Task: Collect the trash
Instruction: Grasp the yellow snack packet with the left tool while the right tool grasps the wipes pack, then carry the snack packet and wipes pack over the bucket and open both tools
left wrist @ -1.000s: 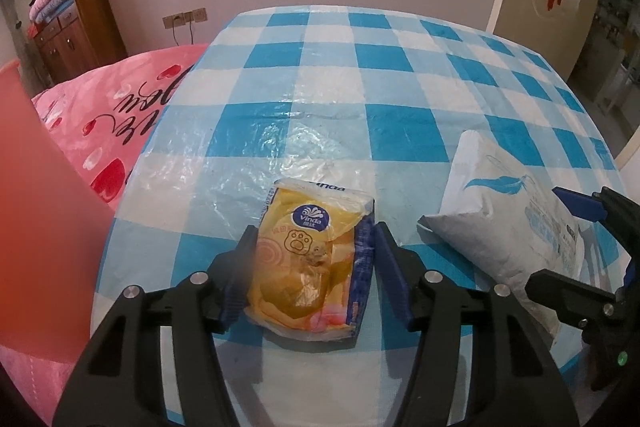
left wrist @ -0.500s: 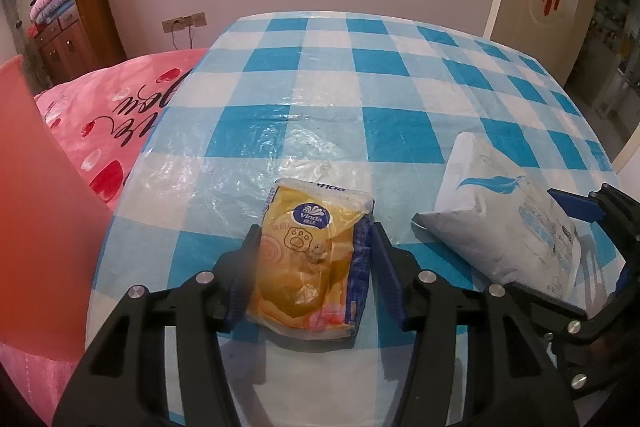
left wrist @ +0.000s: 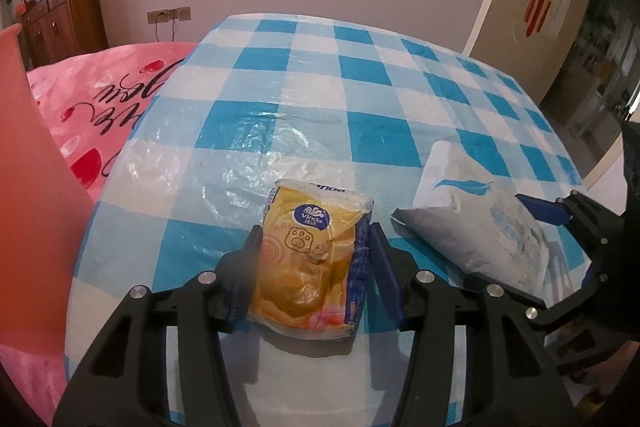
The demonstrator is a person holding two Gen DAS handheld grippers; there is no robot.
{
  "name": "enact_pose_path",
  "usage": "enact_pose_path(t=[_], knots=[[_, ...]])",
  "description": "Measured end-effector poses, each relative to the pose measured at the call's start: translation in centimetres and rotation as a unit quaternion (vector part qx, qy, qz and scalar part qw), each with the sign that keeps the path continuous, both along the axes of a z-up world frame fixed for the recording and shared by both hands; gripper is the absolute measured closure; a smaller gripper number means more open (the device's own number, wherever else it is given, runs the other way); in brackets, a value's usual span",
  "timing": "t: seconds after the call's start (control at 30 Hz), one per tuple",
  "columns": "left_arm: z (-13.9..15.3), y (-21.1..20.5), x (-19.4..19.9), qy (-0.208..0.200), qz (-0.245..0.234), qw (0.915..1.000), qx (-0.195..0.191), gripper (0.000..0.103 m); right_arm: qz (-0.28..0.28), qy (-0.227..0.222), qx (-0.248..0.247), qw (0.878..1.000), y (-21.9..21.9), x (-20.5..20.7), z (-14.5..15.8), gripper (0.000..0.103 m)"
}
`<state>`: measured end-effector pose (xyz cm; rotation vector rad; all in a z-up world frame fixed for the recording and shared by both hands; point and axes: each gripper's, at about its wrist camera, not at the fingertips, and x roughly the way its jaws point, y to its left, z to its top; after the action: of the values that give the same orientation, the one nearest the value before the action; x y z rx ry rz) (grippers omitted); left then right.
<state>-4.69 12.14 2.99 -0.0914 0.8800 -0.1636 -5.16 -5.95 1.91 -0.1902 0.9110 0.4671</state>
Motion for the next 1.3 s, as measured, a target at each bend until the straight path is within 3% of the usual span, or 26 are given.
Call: enact_pose_path(t=[0.4,0.7,1.3], knots=[[0.7,0.6,-1.5,-0.015,-0.01,0.9994,-0.029,0.05,-0.003,-0.007,0.006,1.0,-0.3,-0.2,0.2,0.022],[1.5,1.4,-2.5,-0.028,-0.01,0.9988,-0.04,0.05,-0.024,-0.001,0.041,0.999,-1.4,-0.3,0.5,0.03],[4.6,2.5,-3.9,-0.059,-0.009,0.9978,-0.029,0.05,-0.105,0.013,0.094,0.99,-4.4,-1.4,1.1,0.033]])
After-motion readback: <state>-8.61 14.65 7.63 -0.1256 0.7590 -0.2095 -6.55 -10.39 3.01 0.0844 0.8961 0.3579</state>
